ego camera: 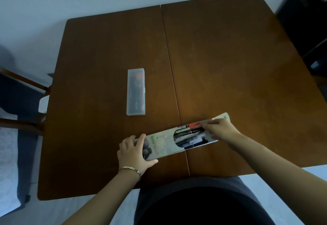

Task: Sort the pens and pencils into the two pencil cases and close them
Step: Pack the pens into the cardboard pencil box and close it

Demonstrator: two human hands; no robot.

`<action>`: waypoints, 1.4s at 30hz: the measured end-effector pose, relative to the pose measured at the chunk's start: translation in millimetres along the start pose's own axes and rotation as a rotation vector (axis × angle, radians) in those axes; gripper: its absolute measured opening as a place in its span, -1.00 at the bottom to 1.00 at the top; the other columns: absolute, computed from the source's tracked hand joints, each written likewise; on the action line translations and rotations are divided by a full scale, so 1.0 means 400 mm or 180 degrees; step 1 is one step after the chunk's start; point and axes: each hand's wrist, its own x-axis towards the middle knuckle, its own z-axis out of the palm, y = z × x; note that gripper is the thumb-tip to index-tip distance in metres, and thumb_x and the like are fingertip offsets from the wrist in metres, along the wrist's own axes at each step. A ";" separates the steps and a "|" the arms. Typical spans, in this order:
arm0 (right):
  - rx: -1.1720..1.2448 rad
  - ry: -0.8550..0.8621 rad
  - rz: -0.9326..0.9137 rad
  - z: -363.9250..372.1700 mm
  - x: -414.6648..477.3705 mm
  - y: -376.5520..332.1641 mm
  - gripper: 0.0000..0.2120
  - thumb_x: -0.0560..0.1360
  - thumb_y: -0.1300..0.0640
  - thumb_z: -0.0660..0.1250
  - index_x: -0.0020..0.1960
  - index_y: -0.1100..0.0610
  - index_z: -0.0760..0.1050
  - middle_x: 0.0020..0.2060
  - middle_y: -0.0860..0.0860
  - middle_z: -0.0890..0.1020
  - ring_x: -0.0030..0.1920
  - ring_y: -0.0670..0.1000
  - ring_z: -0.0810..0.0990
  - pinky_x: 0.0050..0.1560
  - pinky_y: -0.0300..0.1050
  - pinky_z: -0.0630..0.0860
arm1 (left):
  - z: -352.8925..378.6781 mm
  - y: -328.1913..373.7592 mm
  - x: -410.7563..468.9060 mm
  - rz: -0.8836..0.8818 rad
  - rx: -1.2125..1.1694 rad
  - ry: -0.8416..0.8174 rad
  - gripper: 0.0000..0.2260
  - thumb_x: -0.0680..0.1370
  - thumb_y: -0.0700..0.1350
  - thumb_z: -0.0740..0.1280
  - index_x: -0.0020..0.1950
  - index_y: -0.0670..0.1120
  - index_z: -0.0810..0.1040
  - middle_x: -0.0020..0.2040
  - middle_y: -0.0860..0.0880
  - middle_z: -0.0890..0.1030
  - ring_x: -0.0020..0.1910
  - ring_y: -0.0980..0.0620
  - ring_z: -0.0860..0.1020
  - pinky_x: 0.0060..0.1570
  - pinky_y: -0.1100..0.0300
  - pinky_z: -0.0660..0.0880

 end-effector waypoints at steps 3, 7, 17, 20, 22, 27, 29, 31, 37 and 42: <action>-0.0492 -0.0069 0.0285 0.007 0.005 0.004 -0.85 0.52 0.24 0.19 -0.10 0.29 0.50 -0.29 0.12 0.51 -0.30 0.03 0.48 -0.22 -0.14 0.47 | 0.001 -0.001 0.000 -0.0007 0.0028 0.0019 -0.17 0.30 0.34 0.36 0.46 0.13 0.10 0.45 -0.04 0.19 0.45 -0.08 0.13 0.33 -0.02 0.31; -0.0643 -0.0376 0.0340 0.025 0.004 -0.013 -0.79 0.53 0.37 0.14 0.10 0.39 0.47 -0.19 0.18 0.57 -0.25 0.09 0.59 -0.25 -0.15 0.55 | -0.002 0.002 0.004 0.0008 0.0005 -0.0015 -0.17 0.29 0.34 0.37 0.46 0.13 0.10 0.45 -0.04 0.19 0.45 -0.08 0.13 0.33 -0.03 0.32; -0.1621 0.1225 -0.0422 -0.023 -0.028 0.042 -0.31 0.51 -0.14 0.24 0.49 0.18 0.10 0.37 0.25 0.27 0.36 0.23 0.26 0.33 0.14 0.28 | -0.004 0.002 -0.004 -0.0083 -0.0137 -0.0042 -0.13 0.29 0.34 0.37 0.49 0.14 0.06 0.49 -0.07 0.11 0.48 -0.10 0.07 0.39 -0.02 0.24; -0.0570 0.0549 -0.0280 0.012 0.005 0.062 -0.54 0.60 -0.03 0.08 0.41 0.19 0.29 0.12 0.20 0.48 -0.06 0.08 0.53 -0.08 -0.06 0.54 | -0.007 0.014 -0.003 -0.0097 -0.0114 -0.0062 -0.12 0.30 0.35 0.35 0.49 0.13 0.04 0.48 -0.06 0.13 0.47 -0.11 0.06 0.42 0.00 0.21; -0.0535 0.0691 -0.0485 0.035 0.005 0.067 -0.59 0.62 0.09 0.04 0.43 0.18 0.28 0.18 0.20 0.45 0.04 0.11 0.52 -0.02 -0.10 0.47 | -0.010 0.020 0.002 -0.0099 -0.0099 -0.0054 -0.13 0.30 0.35 0.35 0.49 0.14 0.05 0.46 -0.04 0.16 0.46 -0.11 0.08 0.40 -0.01 0.23; -0.0713 0.0355 -0.0611 0.101 -0.016 0.052 -0.70 0.64 0.07 0.01 0.22 0.11 0.44 0.13 0.18 0.48 -0.04 0.02 0.52 -0.06 -0.15 0.47 | -0.011 0.078 0.011 0.0282 -0.0203 -0.0090 -0.17 0.31 0.31 0.37 0.48 0.13 0.10 0.43 -0.01 0.23 0.44 -0.09 0.12 0.40 -0.02 0.26; -0.0948 0.0224 -0.0609 0.142 -0.025 0.047 -0.63 0.63 0.11 0.02 0.41 0.14 0.25 0.23 0.14 0.42 0.15 0.03 0.45 0.13 -0.13 0.47 | -0.010 0.118 0.012 0.0396 -0.0173 -0.0083 -0.18 0.31 0.30 0.38 0.47 0.16 0.10 0.42 0.01 0.23 0.44 -0.08 0.12 0.40 -0.07 0.23; -0.0940 0.0279 -0.0625 0.150 -0.036 0.040 -0.53 0.63 0.08 0.02 0.51 0.11 0.05 0.34 0.11 0.32 0.33 0.08 0.33 0.31 -0.05 0.41 | -0.007 0.132 0.017 0.0372 -0.0196 -0.0091 -0.19 0.32 0.29 0.38 0.47 0.17 0.09 0.42 0.02 0.22 0.44 -0.07 0.11 0.40 -0.09 0.21; -0.0731 -0.0583 -0.1119 0.055 -0.037 0.028 -0.45 0.51 -0.21 0.18 0.45 -0.20 0.11 0.38 -0.03 0.20 0.38 0.04 0.27 0.32 0.00 0.42 | -0.001 0.098 0.022 0.0611 0.0056 -0.0177 -0.18 0.39 0.28 0.32 0.51 0.18 -0.06 0.48 0.01 0.14 0.49 -0.05 0.04 0.43 -0.06 0.21; -0.1215 -0.0857 -0.1511 0.020 0.015 0.002 -0.79 0.51 -0.11 0.25 0.14 -0.18 0.43 0.22 -0.12 0.39 0.30 -0.03 0.33 0.31 0.01 0.40 | 0.000 0.101 0.023 0.0605 -0.0061 -0.0234 -0.16 0.39 0.26 0.34 0.51 0.17 -0.07 0.50 0.04 0.12 0.52 -0.04 -0.03 0.44 -0.16 0.15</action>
